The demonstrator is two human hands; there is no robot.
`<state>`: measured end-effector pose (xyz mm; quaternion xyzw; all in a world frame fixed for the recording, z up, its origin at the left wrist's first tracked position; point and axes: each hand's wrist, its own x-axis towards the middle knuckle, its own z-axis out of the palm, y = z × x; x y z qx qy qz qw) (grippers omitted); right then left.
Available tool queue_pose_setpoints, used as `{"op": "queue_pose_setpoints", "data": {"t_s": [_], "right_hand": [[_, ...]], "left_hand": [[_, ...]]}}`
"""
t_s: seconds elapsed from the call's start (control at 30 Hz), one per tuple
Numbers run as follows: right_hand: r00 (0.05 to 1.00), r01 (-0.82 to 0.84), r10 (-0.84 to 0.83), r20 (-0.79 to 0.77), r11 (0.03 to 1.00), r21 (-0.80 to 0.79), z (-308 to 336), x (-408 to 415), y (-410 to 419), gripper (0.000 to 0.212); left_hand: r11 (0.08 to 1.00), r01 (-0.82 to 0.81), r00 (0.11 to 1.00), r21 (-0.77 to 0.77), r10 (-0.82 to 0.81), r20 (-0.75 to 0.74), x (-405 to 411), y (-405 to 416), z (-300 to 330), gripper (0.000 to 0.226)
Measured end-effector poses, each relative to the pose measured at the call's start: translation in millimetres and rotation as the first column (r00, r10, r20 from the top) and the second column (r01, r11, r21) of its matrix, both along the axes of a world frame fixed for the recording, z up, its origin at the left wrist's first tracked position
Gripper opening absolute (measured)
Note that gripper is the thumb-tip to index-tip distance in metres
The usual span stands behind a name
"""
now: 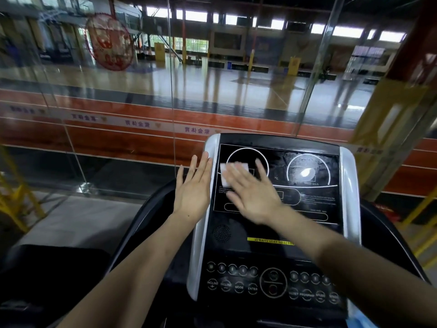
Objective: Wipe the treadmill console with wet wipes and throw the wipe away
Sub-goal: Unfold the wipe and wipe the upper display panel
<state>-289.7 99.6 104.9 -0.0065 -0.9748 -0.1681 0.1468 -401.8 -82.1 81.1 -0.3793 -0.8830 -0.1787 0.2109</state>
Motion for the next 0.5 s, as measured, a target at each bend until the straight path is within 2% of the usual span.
{"op": "queue_pose_setpoints", "data": {"t_s": [0.1, 0.17, 0.3, 0.5], "right_hand": [[0.995, 0.094, -0.094, -0.041, 0.996, 0.000, 37, -26, 18, 0.066], [0.992, 0.102, -0.104, -0.068, 0.994, -0.029, 35, -28, 18, 0.066], [0.995, 0.045, -0.055, -0.084, 0.992, -0.120, -10, 3, -6, 0.065], [0.999, -0.032, 0.030, -0.023, 0.994, -0.100, -74, 61, -29, 0.066]], "left_hand": [[1.000, -0.003, 1.000, -0.004, 0.003, 0.007, 2, 1, 1, 0.072], [1.000, -0.001, 1.000, 0.011, 0.001, -0.004, 0, 3, 0, 0.074], [0.999, 0.004, 1.000, 0.047, -0.003, -0.019, -3, 6, -3, 0.075], [0.997, -0.001, 0.999, 0.073, 0.005, -0.053, -1, 16, -4, 0.069]]}}
